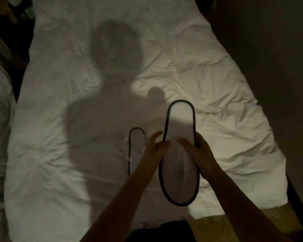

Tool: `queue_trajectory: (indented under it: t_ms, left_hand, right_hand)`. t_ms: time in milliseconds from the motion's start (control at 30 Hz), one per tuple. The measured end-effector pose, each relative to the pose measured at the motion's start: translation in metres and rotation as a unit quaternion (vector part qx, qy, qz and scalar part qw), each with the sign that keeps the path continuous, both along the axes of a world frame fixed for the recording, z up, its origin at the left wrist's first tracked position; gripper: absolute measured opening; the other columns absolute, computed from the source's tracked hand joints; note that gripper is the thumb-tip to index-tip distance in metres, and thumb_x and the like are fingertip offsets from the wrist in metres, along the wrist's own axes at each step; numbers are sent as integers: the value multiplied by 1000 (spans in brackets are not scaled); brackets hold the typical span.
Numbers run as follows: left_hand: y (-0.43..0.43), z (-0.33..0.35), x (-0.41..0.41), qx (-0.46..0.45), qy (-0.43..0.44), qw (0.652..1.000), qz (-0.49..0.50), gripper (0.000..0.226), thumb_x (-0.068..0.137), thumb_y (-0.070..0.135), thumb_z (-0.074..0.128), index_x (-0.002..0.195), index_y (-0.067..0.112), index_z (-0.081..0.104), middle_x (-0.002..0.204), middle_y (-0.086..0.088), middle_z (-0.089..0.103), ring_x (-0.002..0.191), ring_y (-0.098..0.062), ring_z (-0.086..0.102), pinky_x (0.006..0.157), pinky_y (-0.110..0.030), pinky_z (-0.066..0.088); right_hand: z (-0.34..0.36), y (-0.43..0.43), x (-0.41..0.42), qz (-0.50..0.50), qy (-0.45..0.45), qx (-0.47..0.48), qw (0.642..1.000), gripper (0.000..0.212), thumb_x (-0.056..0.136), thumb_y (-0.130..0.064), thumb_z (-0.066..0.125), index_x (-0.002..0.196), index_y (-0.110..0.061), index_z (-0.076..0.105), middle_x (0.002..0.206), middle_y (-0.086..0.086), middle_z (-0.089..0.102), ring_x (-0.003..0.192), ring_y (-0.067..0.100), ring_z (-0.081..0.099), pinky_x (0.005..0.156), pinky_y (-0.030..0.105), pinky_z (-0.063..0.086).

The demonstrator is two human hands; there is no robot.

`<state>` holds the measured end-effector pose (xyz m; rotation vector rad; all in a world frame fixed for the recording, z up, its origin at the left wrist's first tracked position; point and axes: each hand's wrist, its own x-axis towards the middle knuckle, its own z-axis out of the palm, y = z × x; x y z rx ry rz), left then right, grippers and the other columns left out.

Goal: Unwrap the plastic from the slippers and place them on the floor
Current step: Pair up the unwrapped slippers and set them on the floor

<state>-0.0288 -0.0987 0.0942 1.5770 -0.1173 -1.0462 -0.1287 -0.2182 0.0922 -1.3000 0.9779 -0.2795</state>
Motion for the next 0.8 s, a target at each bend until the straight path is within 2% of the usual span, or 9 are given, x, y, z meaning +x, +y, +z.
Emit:
queue_trajectory:
  t_ms: [67,133,233,333,433,500,567,633,800]
  left_hand:
    - [-1,15,-4,19,-72,997,-34,27,88,25,64,114,19,57,102,0,69,95,-19,69,78,-27,58]
    - [1,26,-2,3,-100,994,-47,18,85,25,68,102,24,62,100,1,71,92,-18,70,76,-26,59]
    - [1,44,-1,-44,-99,992,-58,19,82,22,70,100,16,68,96,-5,74,89,-20,71,75,-31,59]
    - [-7,60,-12,-92,-58,993,-55,13,84,16,69,96,18,70,88,4,77,83,-11,71,68,-19,55]
    - [-24,76,-32,-113,-72,986,-102,27,83,15,70,108,16,60,95,0,75,82,-6,70,69,-17,53]
    - [-38,88,-47,-119,-97,980,-125,31,82,13,71,102,19,49,91,-2,69,74,0,67,66,-16,53]
    - [-53,101,-64,-127,-119,973,-151,32,80,9,72,92,21,44,89,-4,66,74,-4,65,68,-20,52]
    - [-68,111,-82,-121,-139,968,-171,31,79,13,74,86,25,46,96,-8,65,82,-14,63,74,-30,51]
    - [-115,130,-140,-89,-149,960,-218,21,75,29,77,86,26,59,90,3,67,81,-13,64,67,-23,54]
  right_hand:
    - [13,6,-1,8,-10,-13,1000,24,80,-31,74,100,-36,62,96,-8,73,81,4,71,60,16,55]
    - [28,9,-6,3,-25,-15,1000,20,80,-35,73,98,-31,65,96,-2,74,84,10,72,63,19,55]
    - [53,13,-21,-34,-88,29,995,23,83,-38,70,98,-20,69,96,4,75,90,19,72,70,26,56]
    - [75,15,-47,-95,-118,66,986,20,82,-33,68,93,-16,67,95,7,75,89,22,71,74,29,56]
    - [96,15,-80,-150,-120,62,979,15,86,-26,68,93,-13,66,94,14,68,89,26,67,82,39,57]
    - [112,12,-102,-185,-119,42,975,21,87,-23,68,99,-7,64,97,20,61,91,31,63,91,50,51]
    - [127,7,-123,-216,-122,27,968,25,85,-22,70,101,-5,62,97,22,59,91,33,61,94,53,49]
    - [137,-1,-144,-244,-120,25,962,28,83,-24,72,101,-5,62,98,24,62,90,33,65,90,50,52]
    - [157,-32,-210,-264,-132,63,953,49,76,-36,76,112,-4,65,109,19,72,94,29,72,75,35,60]
